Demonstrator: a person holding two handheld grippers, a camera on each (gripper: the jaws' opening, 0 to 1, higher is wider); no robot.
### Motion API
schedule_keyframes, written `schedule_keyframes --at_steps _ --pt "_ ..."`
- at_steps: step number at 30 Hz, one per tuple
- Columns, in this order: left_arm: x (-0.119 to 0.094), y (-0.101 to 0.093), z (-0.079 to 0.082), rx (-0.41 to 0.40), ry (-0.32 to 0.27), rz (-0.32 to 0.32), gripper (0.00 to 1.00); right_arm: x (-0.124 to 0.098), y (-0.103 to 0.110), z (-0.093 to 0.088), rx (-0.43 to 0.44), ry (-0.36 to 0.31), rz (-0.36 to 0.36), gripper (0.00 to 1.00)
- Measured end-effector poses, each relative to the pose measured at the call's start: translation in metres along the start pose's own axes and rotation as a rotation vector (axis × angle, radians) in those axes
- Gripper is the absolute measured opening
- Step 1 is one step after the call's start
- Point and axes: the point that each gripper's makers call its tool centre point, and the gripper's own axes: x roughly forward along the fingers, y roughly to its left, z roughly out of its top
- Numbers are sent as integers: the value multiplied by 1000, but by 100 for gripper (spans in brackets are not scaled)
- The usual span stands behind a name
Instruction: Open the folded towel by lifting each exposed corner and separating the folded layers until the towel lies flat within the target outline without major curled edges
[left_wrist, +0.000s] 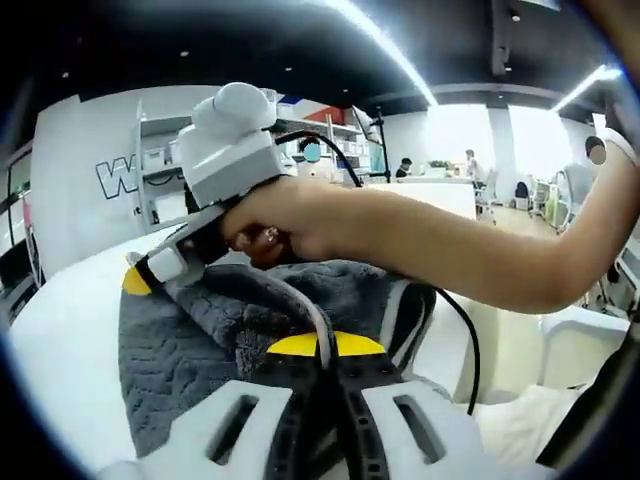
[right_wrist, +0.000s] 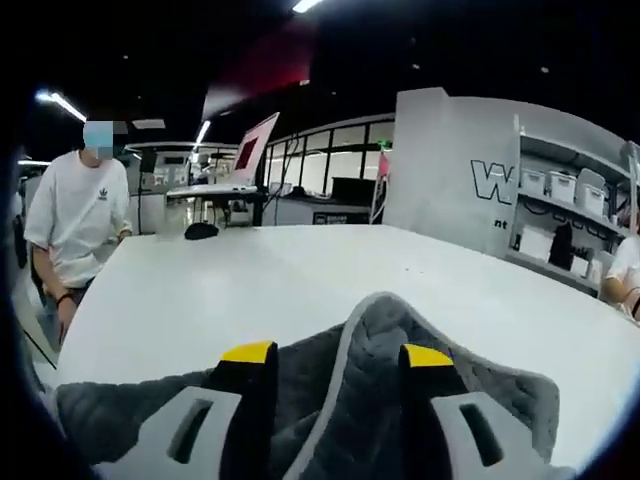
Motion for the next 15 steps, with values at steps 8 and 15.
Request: schedule_keyframes --at_steps 8,15 --pt "-1 -3 1 4 -22 10 1 4 -3 -13 22 35 -9 39" --pt "-1 -2 3 -4 -30 10 1 1 -14 -21 -10 49 -39 27"
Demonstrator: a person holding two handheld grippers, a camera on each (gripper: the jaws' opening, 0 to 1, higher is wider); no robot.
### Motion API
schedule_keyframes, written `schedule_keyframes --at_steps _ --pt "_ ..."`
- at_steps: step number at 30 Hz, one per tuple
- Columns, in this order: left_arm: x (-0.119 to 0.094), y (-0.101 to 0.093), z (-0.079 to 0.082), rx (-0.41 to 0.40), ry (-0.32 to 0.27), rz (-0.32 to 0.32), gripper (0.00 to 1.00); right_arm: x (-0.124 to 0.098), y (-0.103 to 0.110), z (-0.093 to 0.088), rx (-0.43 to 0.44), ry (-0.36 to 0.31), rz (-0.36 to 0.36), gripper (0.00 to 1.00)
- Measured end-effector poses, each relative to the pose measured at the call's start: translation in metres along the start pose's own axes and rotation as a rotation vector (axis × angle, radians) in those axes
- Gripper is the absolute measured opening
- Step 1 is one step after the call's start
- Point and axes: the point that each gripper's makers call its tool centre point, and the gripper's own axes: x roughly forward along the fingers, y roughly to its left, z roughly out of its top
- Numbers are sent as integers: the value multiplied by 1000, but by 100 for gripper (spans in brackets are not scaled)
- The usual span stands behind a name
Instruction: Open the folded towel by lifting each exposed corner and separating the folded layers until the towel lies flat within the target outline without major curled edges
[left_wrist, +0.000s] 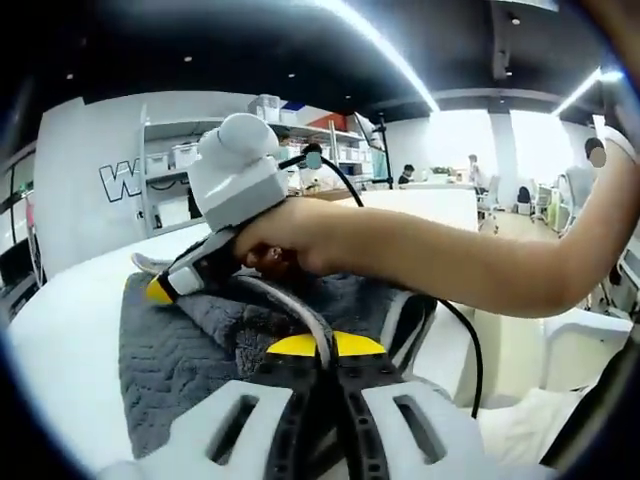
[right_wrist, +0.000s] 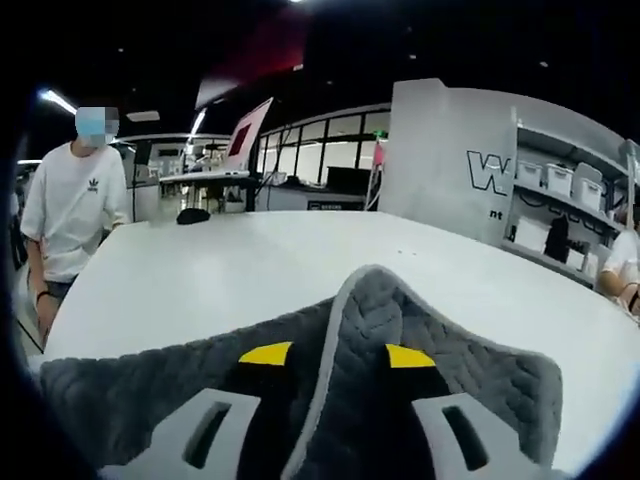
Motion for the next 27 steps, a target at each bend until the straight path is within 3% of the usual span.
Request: schedule_keyframes --at_steps 6,7,11,27 --pt "1 1 1 -3 -6 10 1 -6 -4 1 22 -14 -9 16" --pt "1 1 1 -6 -7 14 1 -7 -10 -1 81 -15 -30 14" --pt "1 2 3 -13 -18 23 2 -10 -18 0 155 -36 -40 9" --pt "-6 10 13 -81 -81 28 2 -34 -31 12 291 -144 -43 2"
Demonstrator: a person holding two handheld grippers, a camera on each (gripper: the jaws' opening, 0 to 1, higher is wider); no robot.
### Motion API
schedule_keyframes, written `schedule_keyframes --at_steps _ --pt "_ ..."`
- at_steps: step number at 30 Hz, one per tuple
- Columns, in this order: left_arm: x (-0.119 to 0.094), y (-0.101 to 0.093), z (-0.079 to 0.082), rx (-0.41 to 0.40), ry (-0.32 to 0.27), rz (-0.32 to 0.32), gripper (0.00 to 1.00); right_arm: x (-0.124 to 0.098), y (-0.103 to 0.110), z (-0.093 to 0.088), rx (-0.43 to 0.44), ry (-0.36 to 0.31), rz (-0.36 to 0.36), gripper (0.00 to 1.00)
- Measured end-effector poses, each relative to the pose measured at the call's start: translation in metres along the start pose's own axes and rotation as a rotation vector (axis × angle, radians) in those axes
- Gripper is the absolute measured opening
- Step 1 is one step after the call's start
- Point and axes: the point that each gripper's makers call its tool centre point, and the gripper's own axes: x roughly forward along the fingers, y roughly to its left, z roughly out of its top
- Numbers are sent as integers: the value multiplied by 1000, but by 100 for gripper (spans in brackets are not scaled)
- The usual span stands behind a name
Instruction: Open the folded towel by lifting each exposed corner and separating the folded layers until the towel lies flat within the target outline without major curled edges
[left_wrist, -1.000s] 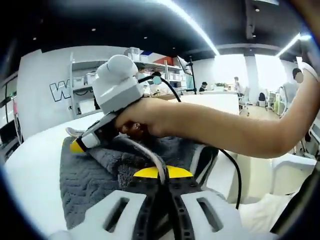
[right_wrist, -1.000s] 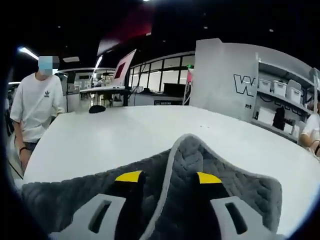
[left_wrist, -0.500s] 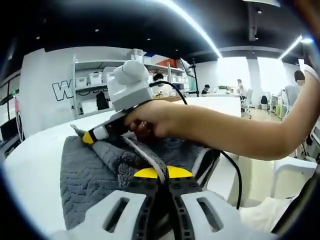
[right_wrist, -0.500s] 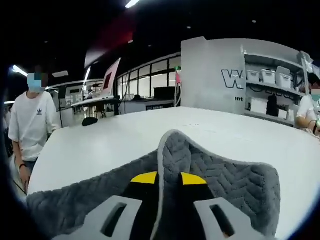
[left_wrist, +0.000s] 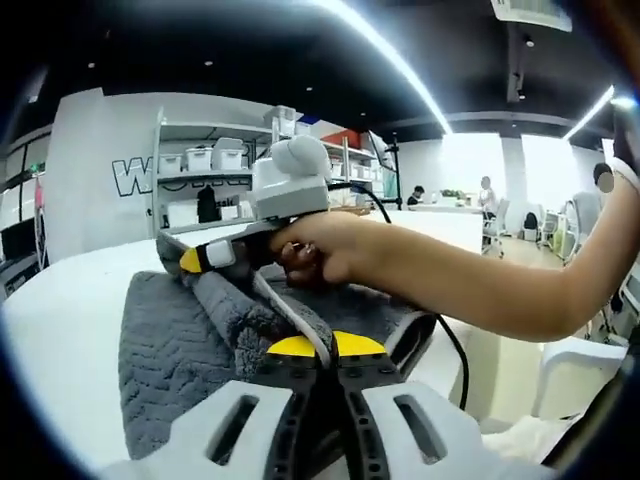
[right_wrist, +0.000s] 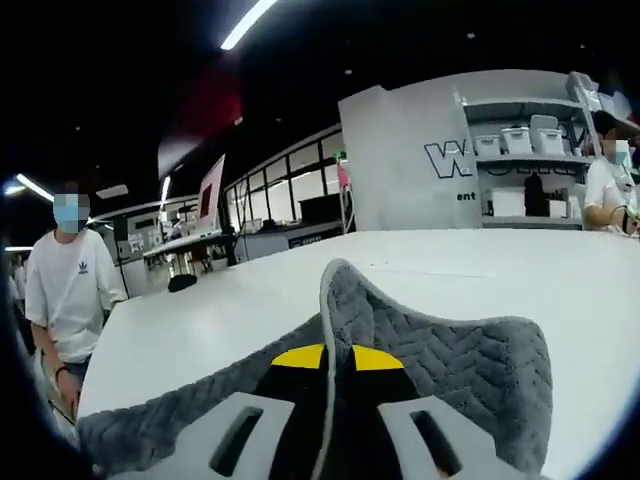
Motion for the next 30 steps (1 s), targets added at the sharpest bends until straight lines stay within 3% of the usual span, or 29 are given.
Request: schedule_keyframes --at_steps 9,23,25,30 --pt "3 -14 12 17 -14 -14 2 -16 -7 11 27 -47 -8 1" --pt "3 -13 16 26 -44 -48 2 -41 -20 31 50 -96 -22 2" --pt "4 -14 20 19 -66 -61 2 -44 -23 33 -29 -92 -45 2" --pt "9 -19 19 35 -65 -81 2 -51 -28 40 13 -111 -48 1"
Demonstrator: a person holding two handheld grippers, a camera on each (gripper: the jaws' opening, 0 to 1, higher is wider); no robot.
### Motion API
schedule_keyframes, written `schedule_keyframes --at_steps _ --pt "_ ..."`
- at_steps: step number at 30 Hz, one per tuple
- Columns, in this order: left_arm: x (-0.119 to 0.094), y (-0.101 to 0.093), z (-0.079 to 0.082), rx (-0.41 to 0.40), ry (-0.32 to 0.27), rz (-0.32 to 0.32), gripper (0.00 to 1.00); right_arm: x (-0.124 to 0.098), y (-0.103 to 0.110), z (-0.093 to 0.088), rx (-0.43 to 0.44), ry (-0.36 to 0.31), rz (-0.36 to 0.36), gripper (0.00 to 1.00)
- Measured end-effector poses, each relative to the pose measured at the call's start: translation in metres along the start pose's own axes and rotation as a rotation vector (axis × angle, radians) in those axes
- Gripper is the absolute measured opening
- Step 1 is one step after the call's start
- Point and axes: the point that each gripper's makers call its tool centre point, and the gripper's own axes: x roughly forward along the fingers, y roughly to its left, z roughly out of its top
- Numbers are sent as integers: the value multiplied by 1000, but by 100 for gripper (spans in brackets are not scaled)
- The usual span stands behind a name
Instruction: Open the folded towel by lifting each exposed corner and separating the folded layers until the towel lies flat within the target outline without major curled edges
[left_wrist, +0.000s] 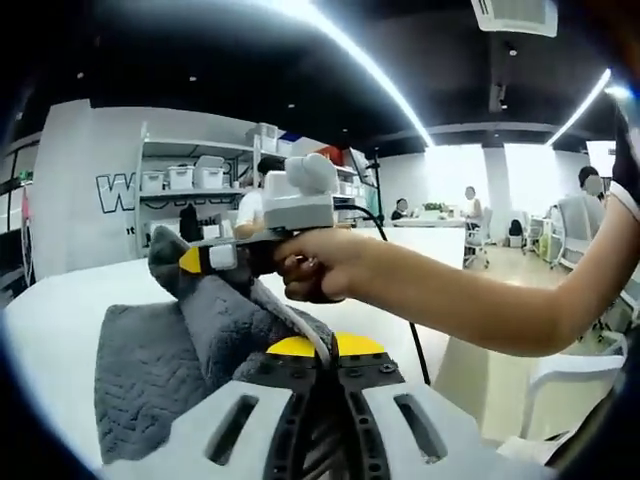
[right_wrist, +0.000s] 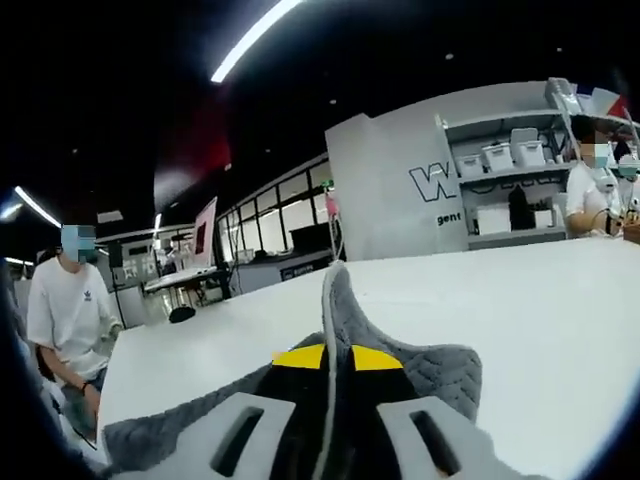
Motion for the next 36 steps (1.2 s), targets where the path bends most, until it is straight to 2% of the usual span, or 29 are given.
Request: schedule_keyframes --at_steps 9,13,18,20,24,26,28,33,36 --pt "-1 -5 1 31 6 -47 2 -14 -10 10 -40 1 -29 1" --pt "0 -8 6 55 -4 -70 2 -18 -13 14 -57 1 -35 1" --pt "4 -15 6 97 -3 -105 2 -28 -21 24 -107 11 -48 1" --pt "5 -17 4 116 1 -117 2 -34 -27 27 -191 38 -61 1" --pt "7 -20 5 125 -4 -140 2 -41 -32 34 -224 46 -71 1" --pt "5 -21 5 148 1 -162 2 -43 -35 37 -229 47 -72 1" --pt "4 -24 5 209 16 -184 2 -44 -37 38 -251 61 -72 1" --pt "4 -26 6 217 11 -208 2 -48 -43 39 -271 69 -79 1" --pt "2 -25 1 194 5 -218 2 -52 -50 38 -282 83 -85 1"
